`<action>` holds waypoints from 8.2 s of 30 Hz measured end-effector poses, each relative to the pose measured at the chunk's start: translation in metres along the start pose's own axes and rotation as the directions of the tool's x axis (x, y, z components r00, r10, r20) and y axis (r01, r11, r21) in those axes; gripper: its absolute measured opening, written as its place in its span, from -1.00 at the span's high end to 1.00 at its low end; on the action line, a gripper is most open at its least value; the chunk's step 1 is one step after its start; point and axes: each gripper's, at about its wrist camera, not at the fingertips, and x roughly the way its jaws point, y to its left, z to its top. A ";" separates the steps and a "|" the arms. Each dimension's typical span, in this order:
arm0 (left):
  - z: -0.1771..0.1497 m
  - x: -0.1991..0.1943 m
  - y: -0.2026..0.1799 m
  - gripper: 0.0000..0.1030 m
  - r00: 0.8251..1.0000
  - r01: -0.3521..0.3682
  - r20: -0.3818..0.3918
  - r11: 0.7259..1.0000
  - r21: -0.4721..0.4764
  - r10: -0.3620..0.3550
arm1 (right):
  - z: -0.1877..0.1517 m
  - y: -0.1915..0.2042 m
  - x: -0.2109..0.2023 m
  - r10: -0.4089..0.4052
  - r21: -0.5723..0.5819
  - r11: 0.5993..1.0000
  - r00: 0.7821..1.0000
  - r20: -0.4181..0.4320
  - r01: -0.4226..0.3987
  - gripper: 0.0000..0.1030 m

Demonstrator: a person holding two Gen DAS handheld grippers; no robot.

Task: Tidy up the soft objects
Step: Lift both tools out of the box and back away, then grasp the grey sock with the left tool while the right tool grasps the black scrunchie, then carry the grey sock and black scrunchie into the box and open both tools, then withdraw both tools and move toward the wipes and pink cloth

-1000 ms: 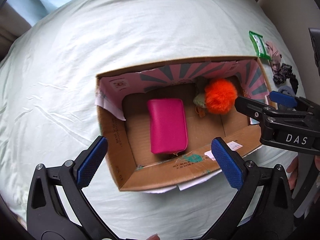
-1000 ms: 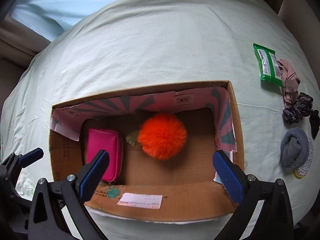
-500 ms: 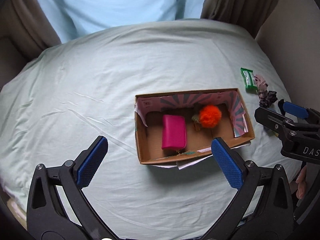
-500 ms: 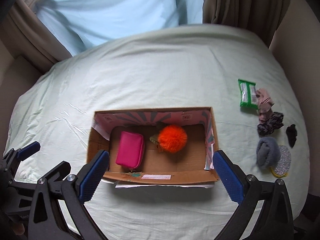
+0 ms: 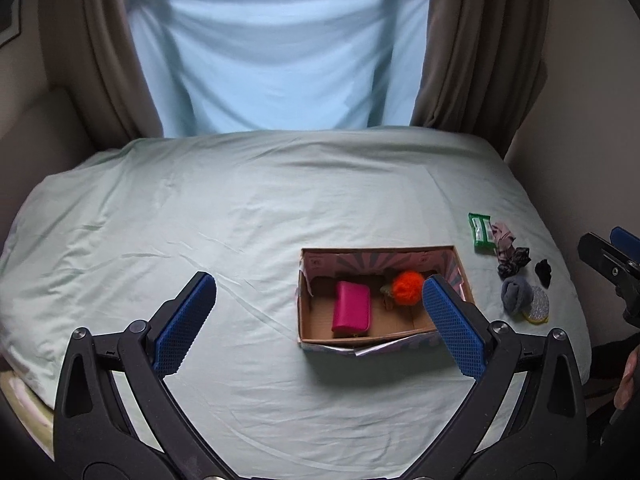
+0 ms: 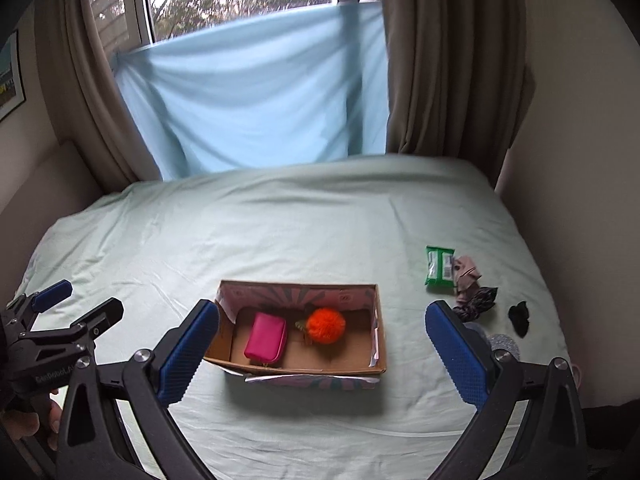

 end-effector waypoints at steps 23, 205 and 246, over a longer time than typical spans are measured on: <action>0.004 -0.012 -0.136 -0.99 0.997 -0.017 0.074 1.000 -0.021 0.019 | -0.012 -0.152 -0.059 -0.114 0.114 0.988 0.986 0.122 0.100 -1.00; -0.030 0.278 -0.031 -0.99 0.922 0.069 -0.384 0.998 0.013 -0.059 | -0.080 -0.007 0.291 0.163 0.074 0.986 0.837 -0.523 -0.146 -0.99; -0.001 -0.043 -0.036 -0.99 0.995 -0.027 0.093 1.000 -0.005 0.027 | 0.004 -0.020 -0.027 0.004 0.010 1.000 0.995 0.099 -0.005 -0.99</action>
